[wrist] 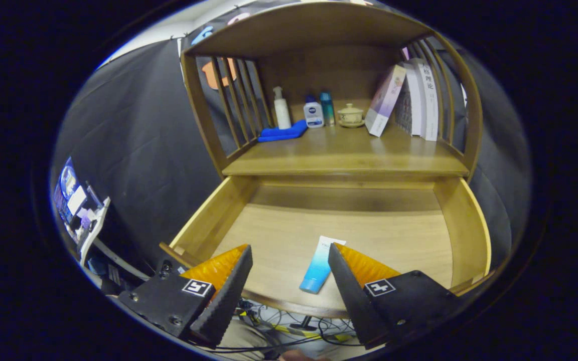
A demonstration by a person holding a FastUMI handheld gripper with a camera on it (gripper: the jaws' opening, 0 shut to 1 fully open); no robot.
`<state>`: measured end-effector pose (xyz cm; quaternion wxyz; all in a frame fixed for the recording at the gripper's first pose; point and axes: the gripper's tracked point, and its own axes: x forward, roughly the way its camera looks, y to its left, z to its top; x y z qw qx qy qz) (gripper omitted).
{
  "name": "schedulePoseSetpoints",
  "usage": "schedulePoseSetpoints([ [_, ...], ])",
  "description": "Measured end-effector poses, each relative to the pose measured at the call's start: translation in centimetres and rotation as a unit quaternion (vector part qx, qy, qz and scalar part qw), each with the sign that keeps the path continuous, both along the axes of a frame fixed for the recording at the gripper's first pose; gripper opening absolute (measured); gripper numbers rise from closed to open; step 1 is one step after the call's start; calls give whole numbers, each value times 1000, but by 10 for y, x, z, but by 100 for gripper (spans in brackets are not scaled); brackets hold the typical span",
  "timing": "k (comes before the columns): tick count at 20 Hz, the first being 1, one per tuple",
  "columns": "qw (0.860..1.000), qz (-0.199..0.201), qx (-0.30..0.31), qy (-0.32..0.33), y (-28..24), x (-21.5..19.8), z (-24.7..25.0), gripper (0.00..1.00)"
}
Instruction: Pull open the drawer, take out the items inside it, and place them on the countertop above the cabinet.
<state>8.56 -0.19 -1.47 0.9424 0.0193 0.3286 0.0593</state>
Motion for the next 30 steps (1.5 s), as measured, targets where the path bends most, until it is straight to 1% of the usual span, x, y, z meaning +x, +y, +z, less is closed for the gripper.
schedulePoseSetpoints([
  [4,996,-18,-35,82,-14,19,-22,96],
  [5,992,-8,-42,116,-15,21,-36,96],
  [6,989,-10,-48,140,-18,18,-45,95],
  [8,981,-27,-52,185,-26,27,-69,96],
  [10,975,-33,-56,213,-29,31,-82,96],
  [12,966,-40,-57,248,-30,31,-94,95],
  [14,956,-55,-39,285,-30,28,-104,96],
  [16,945,-74,-38,316,-34,25,-110,96],
  [17,937,-84,-41,336,-34,22,-113,95],
  [19,928,-88,-45,360,-35,20,-115,95],
  [20,925,-91,-48,364,-34,23,-117,95],
  [21,926,-91,-57,363,-36,25,-118,91],
  [22,923,-96,-66,367,-38,24,-119,90],
  [24,924,-109,-77,360,-44,29,-121,85],
  [25,923,-120,-80,356,-46,29,-118,74],
  [27,926,-123,-74,350,-45,30,-117,54],
  [30,930,-128,-62,339,-45,30,-115,51],
])
